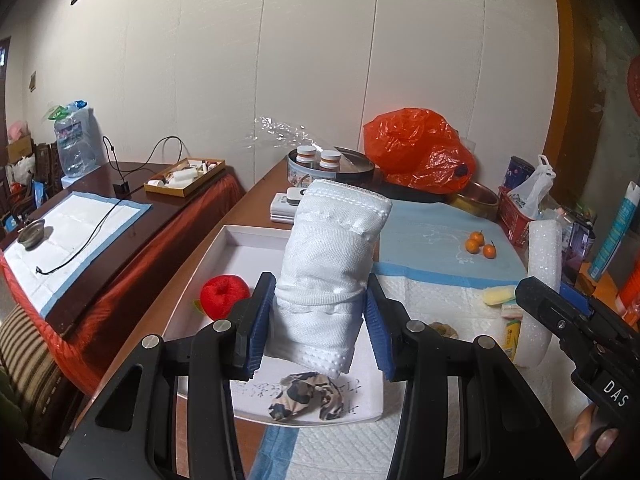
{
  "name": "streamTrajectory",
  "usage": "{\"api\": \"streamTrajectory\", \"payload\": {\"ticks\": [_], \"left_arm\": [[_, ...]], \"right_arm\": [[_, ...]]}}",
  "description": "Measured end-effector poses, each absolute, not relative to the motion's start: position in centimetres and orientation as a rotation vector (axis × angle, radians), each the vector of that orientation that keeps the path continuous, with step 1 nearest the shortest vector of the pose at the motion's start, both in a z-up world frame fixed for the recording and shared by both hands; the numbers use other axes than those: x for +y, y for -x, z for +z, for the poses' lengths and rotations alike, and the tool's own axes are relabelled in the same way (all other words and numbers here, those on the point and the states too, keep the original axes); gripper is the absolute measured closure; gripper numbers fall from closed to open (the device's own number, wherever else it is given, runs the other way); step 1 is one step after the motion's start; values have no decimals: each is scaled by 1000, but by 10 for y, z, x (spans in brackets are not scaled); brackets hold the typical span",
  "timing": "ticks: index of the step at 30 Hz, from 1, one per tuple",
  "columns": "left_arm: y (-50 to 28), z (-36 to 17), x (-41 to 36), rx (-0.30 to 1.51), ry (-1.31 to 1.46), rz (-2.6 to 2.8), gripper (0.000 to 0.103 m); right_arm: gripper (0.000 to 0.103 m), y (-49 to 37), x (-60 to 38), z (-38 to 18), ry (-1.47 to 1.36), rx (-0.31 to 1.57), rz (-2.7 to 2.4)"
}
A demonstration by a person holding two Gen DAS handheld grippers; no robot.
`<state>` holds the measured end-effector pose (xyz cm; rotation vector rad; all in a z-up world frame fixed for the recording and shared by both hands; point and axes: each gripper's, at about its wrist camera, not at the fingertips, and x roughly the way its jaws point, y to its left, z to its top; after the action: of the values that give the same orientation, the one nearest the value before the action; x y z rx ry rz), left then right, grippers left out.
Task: Organize soft objects
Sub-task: 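Carry the foam sheet with the right tool while the left tool carries the towel toward the tray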
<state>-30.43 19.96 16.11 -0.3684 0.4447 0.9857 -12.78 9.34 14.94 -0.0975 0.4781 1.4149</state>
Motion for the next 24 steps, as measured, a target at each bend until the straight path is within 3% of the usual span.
{"api": "streamTrajectory", "payload": {"ticks": [24], "left_arm": [[334, 160, 290, 484, 323, 986, 59]], "right_arm": [[53, 165, 174, 148, 155, 538, 1393]]}}
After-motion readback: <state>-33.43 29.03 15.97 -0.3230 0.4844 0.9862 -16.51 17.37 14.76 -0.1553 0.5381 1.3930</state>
